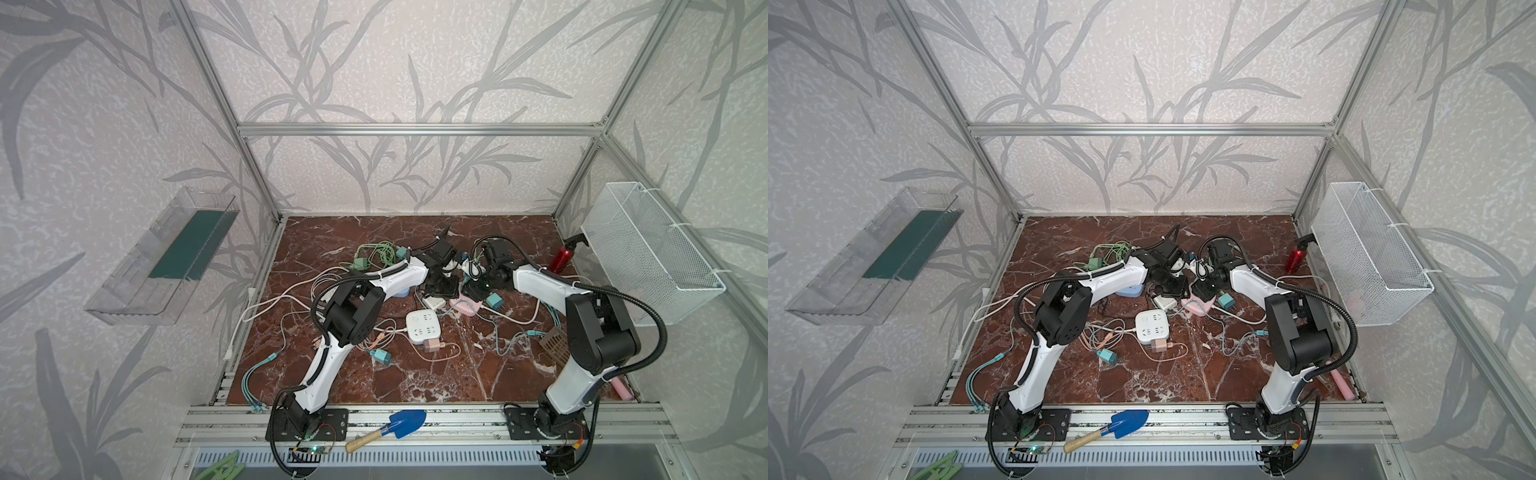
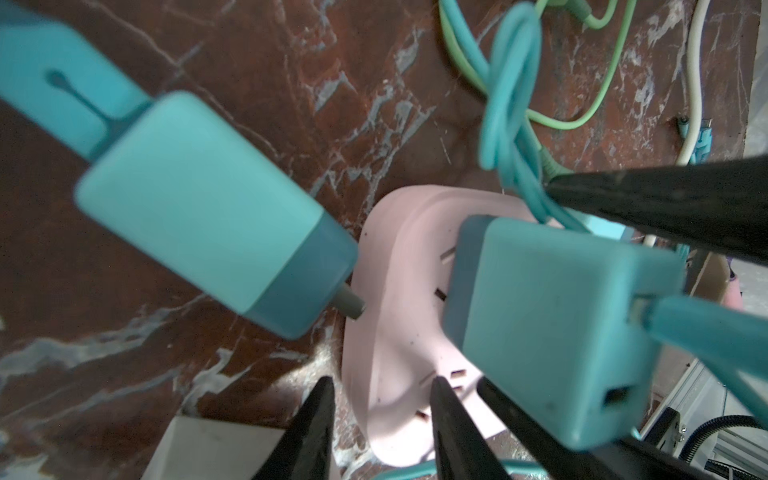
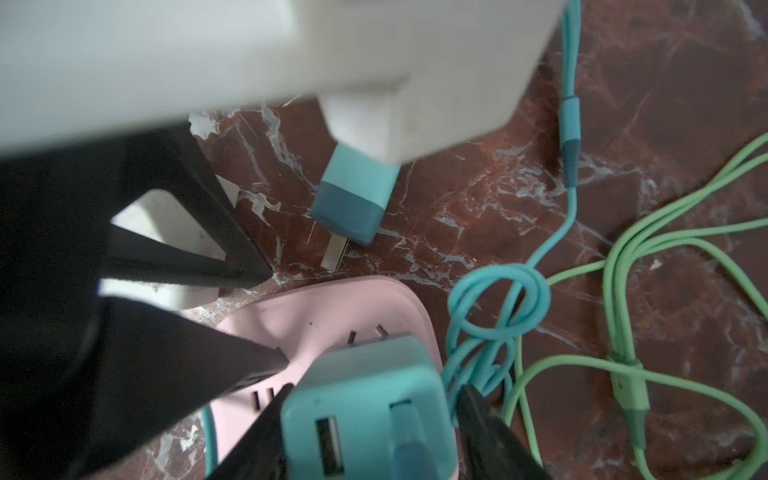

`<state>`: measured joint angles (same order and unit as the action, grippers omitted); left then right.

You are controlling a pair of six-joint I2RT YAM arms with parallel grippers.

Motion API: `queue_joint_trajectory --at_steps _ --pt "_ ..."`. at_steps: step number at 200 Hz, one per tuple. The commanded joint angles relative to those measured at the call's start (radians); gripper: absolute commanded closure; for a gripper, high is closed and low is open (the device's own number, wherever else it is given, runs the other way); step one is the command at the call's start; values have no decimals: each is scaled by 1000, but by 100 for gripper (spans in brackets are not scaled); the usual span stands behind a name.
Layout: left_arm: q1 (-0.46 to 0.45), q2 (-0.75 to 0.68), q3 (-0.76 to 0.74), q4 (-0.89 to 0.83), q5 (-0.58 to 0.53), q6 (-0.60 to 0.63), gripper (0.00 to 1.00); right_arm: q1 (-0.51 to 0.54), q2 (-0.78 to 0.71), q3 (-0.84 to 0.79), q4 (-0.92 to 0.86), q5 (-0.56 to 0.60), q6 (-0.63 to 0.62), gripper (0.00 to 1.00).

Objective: Pull the plug off the socket

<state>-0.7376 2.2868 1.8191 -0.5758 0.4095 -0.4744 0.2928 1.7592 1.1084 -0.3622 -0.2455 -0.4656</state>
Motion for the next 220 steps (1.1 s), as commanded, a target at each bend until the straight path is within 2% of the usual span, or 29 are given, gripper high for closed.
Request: queue_joint_trajectory --at_steps 1,34,64,118,169,196,220 --pt "-3 34 22 -55 -6 13 61 2 34 34 -13 -49 -16 47" --pt "-2 58 49 -88 -7 20 63 2 34 12 -1 -3 -24 64" --pt "-3 71 63 -109 -37 29 63 2 -15 -6 32 -15 -3 67" --pt "-6 98 78 -151 -84 37 63 5 -83 -16 80 -81 114 74" --pt "-30 164 168 -258 -157 91 63 10 -125 -25 150 -102 234 77" --pt "-36 185 180 -267 -151 90 63 17 -114 -7 130 -55 218 77" --pt "-36 206 199 -289 -161 96 63 56 -125 -21 126 36 149 78"
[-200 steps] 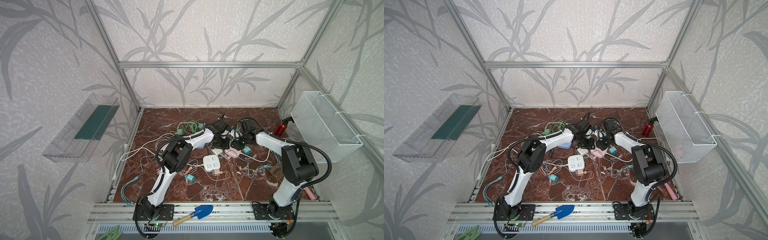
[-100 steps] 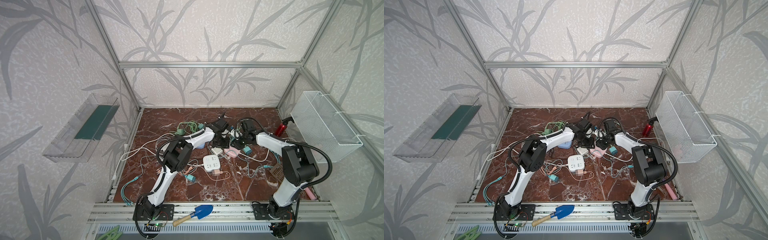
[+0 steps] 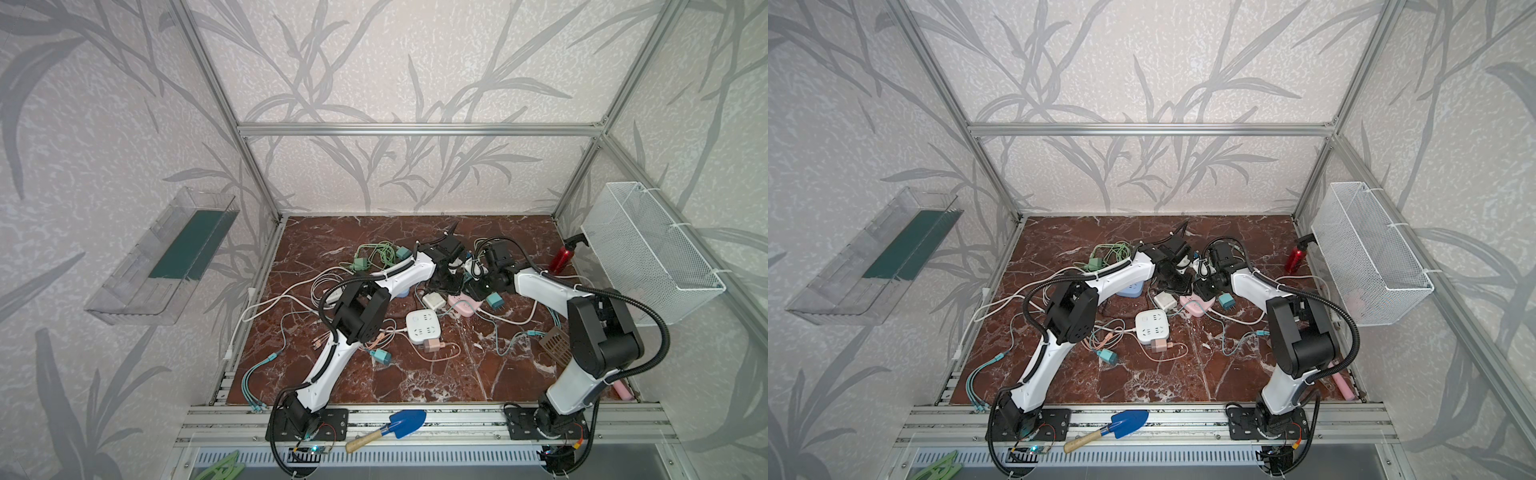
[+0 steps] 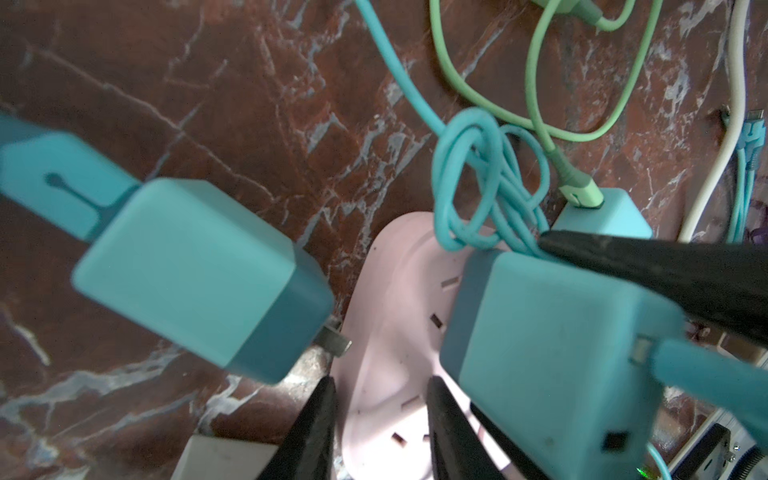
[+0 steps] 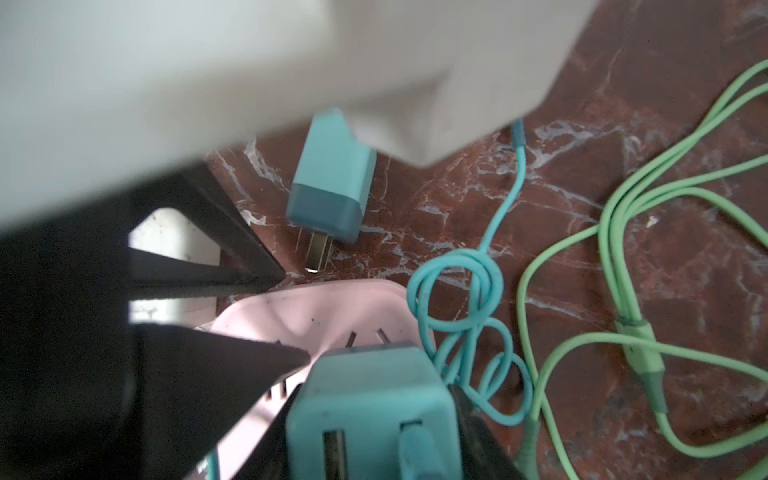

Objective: Pull the plug off the socket

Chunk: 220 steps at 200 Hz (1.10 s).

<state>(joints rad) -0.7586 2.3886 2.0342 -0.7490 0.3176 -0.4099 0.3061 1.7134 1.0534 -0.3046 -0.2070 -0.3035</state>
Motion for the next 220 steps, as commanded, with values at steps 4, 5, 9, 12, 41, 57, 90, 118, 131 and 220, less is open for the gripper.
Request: queue_joint_trajectory --at_steps 4,5,9,12,41,57,90,118,131,220 --pt "-15 107 -13 -119 -67 31 63 50 -81 29 71 4 -20 78" --pt "-16 109 -12 -120 -67 32 63 51 -82 28 71 5 -23 78" --pt "-15 114 -6 -124 -67 33 63 59 -83 25 73 9 -28 78" --pt "-15 118 -1 -128 -66 33 63 64 -86 21 75 15 -33 78" --pt "-15 140 28 -159 -63 36 63 89 -127 -40 161 79 -9 79" --pt "-13 137 19 -161 -62 36 64 82 -144 -55 195 81 -1 79" --pt "-8 100 -22 -123 -56 27 64 39 -122 5 95 42 2 79" --pt "6 18 -130 -15 -30 -8 64 -6 -93 50 6 61 22 79" --pt "10 -19 -169 33 -15 -16 63 -24 -79 74 -32 81 33 78" --pt "21 -237 -307 254 43 -65 50 -68 156 315 -333 109 88 74"
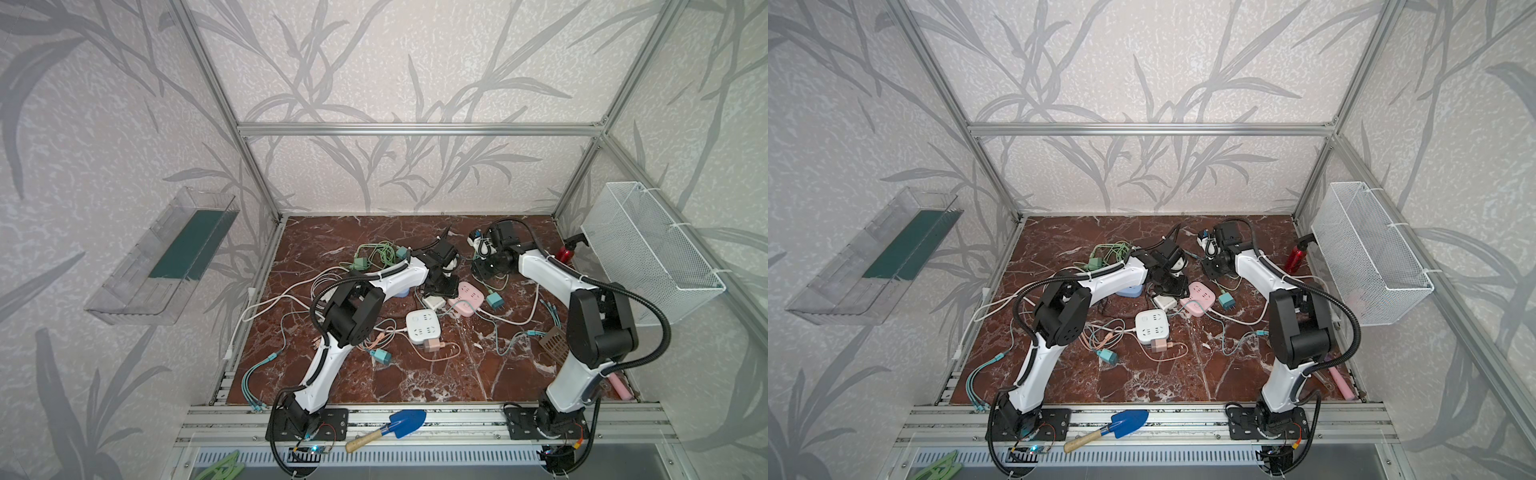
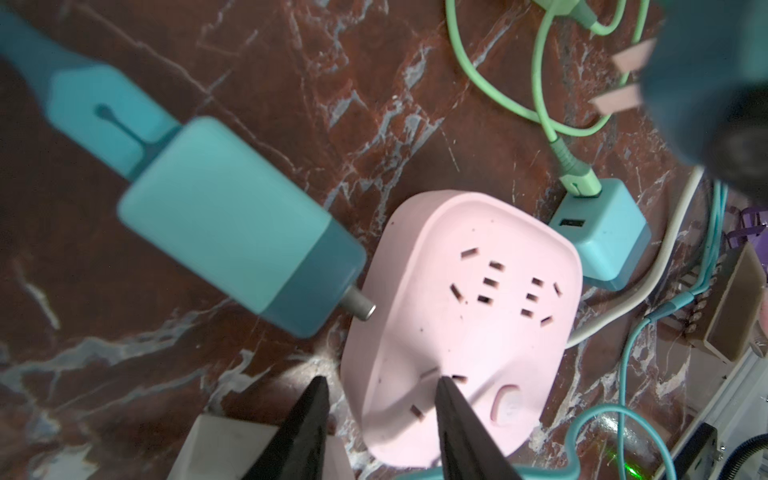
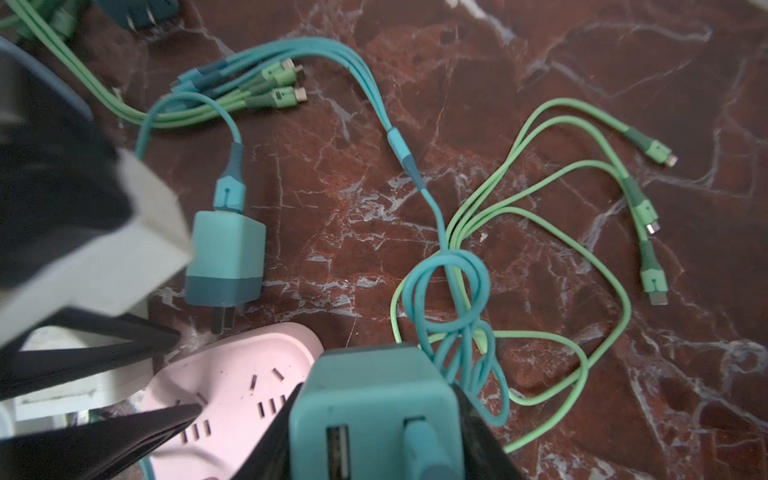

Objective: Pull the plug off the socket

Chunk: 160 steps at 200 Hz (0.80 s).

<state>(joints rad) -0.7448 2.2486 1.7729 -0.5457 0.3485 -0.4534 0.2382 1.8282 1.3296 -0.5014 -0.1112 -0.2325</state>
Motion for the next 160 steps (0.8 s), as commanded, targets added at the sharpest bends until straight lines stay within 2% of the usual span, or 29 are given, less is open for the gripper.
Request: queue_joint_trajectory --at_steps 1,15,27,38,58,87,100,121,135,146,160 --pt "8 -99 -47 53 12 -22 50 0 42 38 -137 13 18 74" --pt "11 -136 -68 72 7 -21 47 1 54 42 -143 12 30 68" --pt "15 -161 -79 75 3 -23 46 0 64 55 -160 16 36 51" --pt "21 -183 -91 81 9 -23 45 0 68 67 -172 18 46 39" --pt "36 -235 -130 92 2 -28 42 0 41 74 -180 33 78 25" --pt "71 -346 -230 125 -25 -43 36 -2 -53 63 -203 43 111 11" --pt "88 -416 -283 131 -62 -42 33 -11 -109 43 -210 50 131 0" --pt "122 -531 -384 158 -126 -47 25 -50 -216 -1 -215 21 160 1" --pt "153 -611 -458 179 -182 -50 20 -69 -288 -64 -176 50 152 1" --pt "178 -668 -510 180 -235 -50 15 -71 -372 -160 -88 101 136 1" --pt "209 -732 -568 172 -309 -37 10 -76 -494 -328 106 122 127 1"
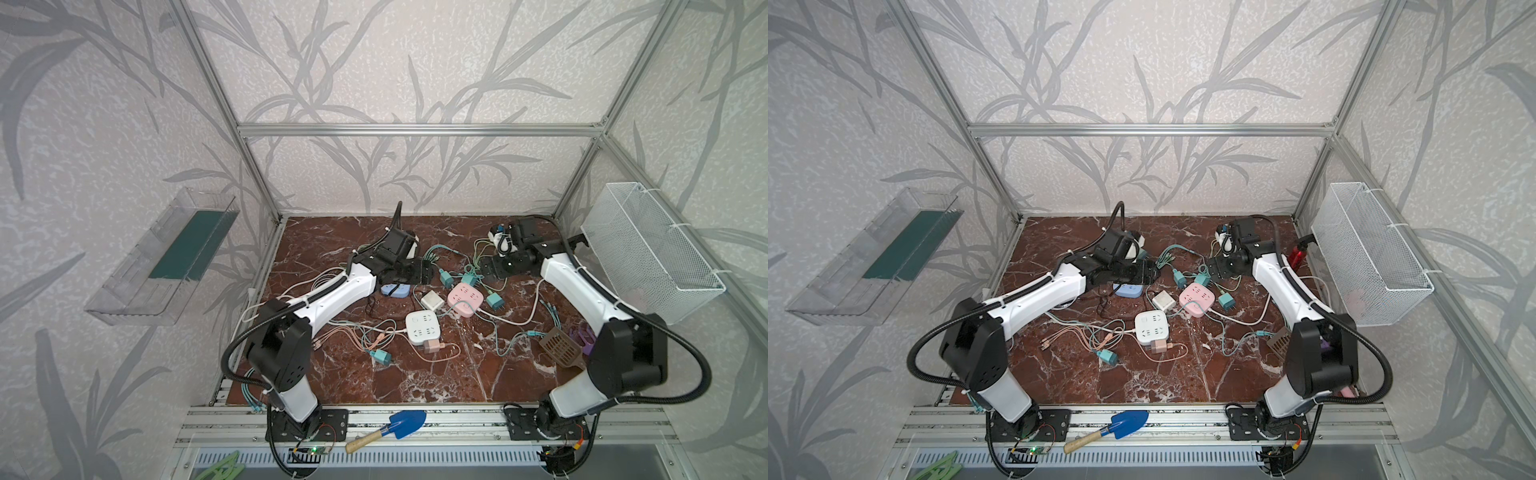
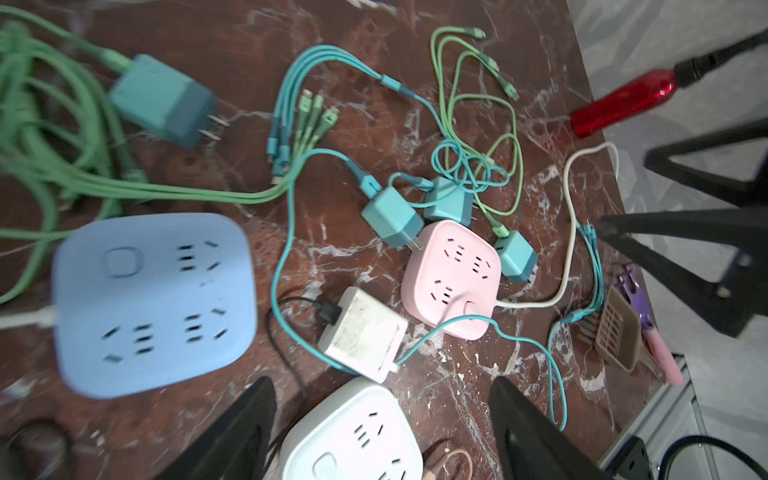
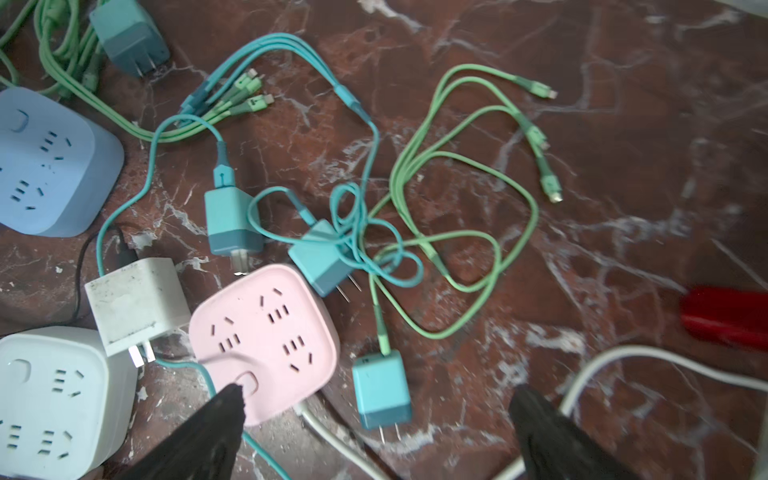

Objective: Pull the plug off the socket

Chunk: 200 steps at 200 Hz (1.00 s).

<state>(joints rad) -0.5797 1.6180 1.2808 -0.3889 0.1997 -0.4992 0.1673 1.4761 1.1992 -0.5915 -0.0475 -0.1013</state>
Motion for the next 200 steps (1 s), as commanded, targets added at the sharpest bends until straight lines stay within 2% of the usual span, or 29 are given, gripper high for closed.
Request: queue_joint_trajectory --at_steps 1,25,46,58,92,108,116,135,144,157,170,186,200 --pt "45 -103 -80 13 -166 9 10 -5 -151 -215 215 58 -5 1" --pt "94 -191 -173 -2 -286 32 5 -10 -331 -601 708 48 -13 1" --pt "142 -253 -253 -3 -387 44 3 -22 -375 -812 1077 88 27 1" --pt "171 -288 -312 29 -443 59 1 -29 -325 -879 1262 110 24 1" --pt "250 -388 -466 124 -588 127 0 -38 -46 -883 1550 145 8 1" --pt "275 -440 -540 186 -647 190 0 -48 72 -880 1636 115 16 1" --pt "283 -466 -581 228 -692 203 0 -46 137 -886 1735 98 2 0" --pt "305 -519 -711 433 -766 315 1 -49 73 -854 1562 117 19 1" --pt "312 -535 -779 555 -790 379 0 -49 84 -842 1563 128 22 1" --pt "337 -539 -863 719 -761 445 1 -49 119 -834 1601 157 25 1" --pt "374 -507 -908 830 -756 448 1 -49 92 -815 1521 160 34 1" --pt "417 -437 -915 912 -734 420 1 -48 120 -838 1613 163 26 1" --pt "449 -332 -924 1057 -730 438 1 -47 107 -839 1592 167 32 1"
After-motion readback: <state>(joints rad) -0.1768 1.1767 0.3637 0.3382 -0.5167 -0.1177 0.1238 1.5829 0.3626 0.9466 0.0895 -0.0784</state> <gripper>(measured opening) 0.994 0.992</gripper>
